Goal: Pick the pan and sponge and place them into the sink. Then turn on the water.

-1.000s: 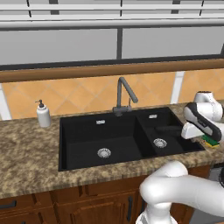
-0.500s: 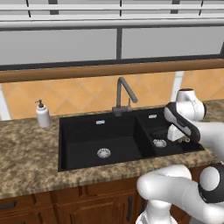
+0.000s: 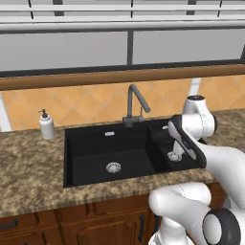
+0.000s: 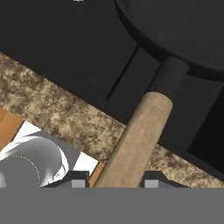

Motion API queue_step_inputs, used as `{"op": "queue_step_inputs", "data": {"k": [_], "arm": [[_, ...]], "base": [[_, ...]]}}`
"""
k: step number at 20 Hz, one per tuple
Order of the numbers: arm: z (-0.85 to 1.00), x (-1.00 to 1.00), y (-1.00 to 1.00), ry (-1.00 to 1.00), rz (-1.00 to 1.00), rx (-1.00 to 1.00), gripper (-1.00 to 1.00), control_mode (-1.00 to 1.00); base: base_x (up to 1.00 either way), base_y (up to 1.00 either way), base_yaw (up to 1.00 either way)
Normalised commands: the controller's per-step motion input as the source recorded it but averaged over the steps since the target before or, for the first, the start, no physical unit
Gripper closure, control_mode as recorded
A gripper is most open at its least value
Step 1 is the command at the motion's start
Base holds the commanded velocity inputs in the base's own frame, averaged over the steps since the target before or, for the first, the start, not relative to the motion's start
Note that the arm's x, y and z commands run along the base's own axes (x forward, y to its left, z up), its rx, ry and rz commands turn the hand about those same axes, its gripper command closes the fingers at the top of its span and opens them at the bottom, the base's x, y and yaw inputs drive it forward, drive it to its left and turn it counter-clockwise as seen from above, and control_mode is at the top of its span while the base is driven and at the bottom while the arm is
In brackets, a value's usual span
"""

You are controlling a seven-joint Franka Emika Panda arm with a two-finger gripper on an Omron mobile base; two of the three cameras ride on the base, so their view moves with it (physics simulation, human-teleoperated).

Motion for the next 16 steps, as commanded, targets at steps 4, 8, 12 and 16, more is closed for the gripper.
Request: {"op": "queue_step_inputs", "data": {"k": [4, 8, 12, 16], "arm": [[0.20, -0.22, 0.02, -0.32, 0.02, 0.05, 1.00, -1.00], [0.14, -0.15, 0.12, -0.20, 0.06, 0.07, 1.00, -1.00], [0.00, 0.03, 0.75, 0.00, 0.27, 0.01, 1.00, -1.00], [0.00, 0.15, 0.91, 0.02, 0.34, 0.02, 1.00, -1.00]], "base": [[0.00, 0.00, 0.00], [0.00, 0.00, 0.00], [0.00, 0.00, 0.00], [0.00, 0.00, 0.00]]}}
